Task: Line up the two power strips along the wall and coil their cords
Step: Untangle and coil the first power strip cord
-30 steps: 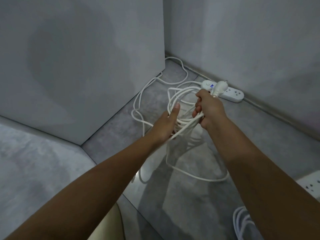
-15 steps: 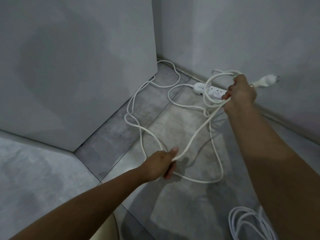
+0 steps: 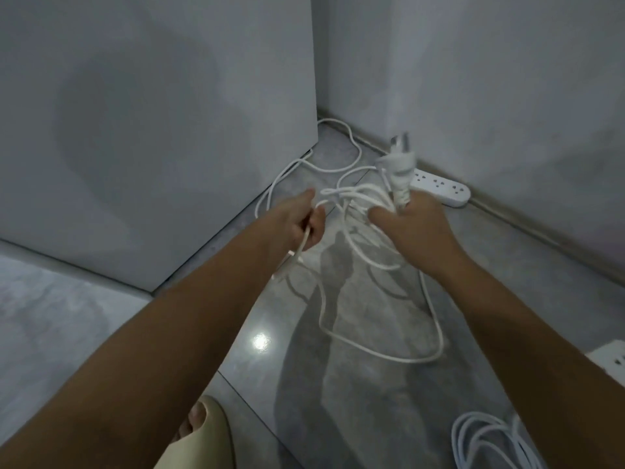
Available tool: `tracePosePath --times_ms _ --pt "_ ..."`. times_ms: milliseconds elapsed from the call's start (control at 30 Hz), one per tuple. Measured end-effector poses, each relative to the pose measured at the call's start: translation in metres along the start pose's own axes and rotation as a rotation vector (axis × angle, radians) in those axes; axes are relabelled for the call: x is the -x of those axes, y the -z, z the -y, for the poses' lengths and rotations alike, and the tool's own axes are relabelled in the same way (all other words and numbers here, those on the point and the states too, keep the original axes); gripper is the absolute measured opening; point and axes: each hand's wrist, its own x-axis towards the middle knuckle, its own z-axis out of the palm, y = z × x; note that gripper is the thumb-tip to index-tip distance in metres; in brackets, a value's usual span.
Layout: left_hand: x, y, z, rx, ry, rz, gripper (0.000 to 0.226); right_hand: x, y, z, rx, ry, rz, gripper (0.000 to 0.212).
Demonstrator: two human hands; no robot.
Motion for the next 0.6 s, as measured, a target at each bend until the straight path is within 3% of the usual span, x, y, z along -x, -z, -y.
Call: tracePosePath --times_ms 67,233,400,600 --pt "0.009 -0.008 -0.007 0.073 -0.021 0.037 0.052 0.006 -0.009 -0.004 0.054 -0.010 0.037 0.035" --pt "0.028 -0.015 -0.009 -0.036 -0.114 0.048 0.046 -0.002 -0.012 -0.011 0.132 -0.093 0.206 0.028" --pt "0.037 -0.026 -0.009 -0.255 -0.168 -0.075 0.032 0.002 -0.019 -0.002 -0.252 -0.215 0.339 0.021" --pt "0.034 -0.034 -0.009 0.021 -0.287 -0.151 0.031 0.011 -0.033 0.009 -0.275 -0.152 0.441 0.014"
